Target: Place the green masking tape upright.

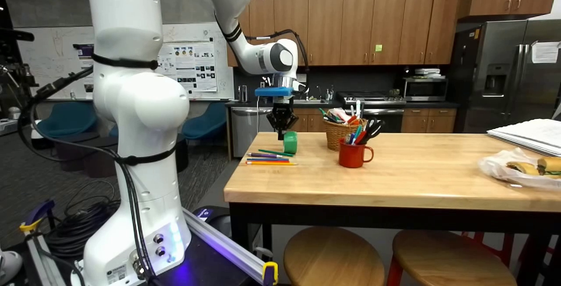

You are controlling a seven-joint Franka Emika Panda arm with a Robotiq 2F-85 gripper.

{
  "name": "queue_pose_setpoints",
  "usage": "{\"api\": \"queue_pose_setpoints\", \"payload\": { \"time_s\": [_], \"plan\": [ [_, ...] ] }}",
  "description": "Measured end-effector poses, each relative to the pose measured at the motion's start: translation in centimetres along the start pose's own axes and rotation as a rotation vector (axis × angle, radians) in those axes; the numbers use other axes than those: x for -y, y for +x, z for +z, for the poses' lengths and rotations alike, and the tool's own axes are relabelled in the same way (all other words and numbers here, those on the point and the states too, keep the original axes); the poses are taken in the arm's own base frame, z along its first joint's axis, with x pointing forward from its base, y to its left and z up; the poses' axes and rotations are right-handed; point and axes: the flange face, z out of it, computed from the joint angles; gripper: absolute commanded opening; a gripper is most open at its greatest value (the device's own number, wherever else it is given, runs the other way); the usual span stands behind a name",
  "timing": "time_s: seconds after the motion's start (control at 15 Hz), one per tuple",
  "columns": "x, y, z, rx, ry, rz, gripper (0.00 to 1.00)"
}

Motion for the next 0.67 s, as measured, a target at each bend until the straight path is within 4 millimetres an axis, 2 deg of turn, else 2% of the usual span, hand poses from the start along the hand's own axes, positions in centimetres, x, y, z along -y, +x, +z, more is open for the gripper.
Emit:
{"api": "queue_pose_setpoints", "payload": {
  "time_s": [0.2, 0.67],
  "plan": [
    [-1.2, -0.4, 0.3, 0.025, -0.001, 0.019, 0.00],
    [-1.5, 0.1, 0.1, -0.017, -0.047, -0.007, 0.00]
  ]
}}
